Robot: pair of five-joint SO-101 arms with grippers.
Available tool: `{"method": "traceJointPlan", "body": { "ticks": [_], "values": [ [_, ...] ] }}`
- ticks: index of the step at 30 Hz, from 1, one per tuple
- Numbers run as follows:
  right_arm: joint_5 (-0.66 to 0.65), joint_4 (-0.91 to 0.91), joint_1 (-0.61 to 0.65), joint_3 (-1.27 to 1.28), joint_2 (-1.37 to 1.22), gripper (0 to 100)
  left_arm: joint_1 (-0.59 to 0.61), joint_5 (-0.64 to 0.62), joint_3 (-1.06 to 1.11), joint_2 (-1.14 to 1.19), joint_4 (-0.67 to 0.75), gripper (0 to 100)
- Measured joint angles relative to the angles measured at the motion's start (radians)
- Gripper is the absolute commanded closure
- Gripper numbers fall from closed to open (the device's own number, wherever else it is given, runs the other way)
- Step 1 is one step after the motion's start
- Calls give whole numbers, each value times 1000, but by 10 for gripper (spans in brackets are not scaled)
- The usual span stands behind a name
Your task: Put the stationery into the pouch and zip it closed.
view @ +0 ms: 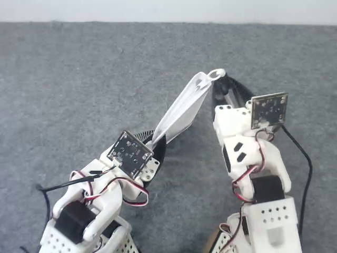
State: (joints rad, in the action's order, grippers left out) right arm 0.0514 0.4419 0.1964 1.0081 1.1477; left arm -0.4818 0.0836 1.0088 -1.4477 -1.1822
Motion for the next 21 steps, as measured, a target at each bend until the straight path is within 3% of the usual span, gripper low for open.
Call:
{"method": "traceJointPlan", "body": {
  "ticks": [21],
  "values": [
    [110, -17, -84, -2, -35, 993, 0, 0, 0, 0, 2, 991]
  ]
}}
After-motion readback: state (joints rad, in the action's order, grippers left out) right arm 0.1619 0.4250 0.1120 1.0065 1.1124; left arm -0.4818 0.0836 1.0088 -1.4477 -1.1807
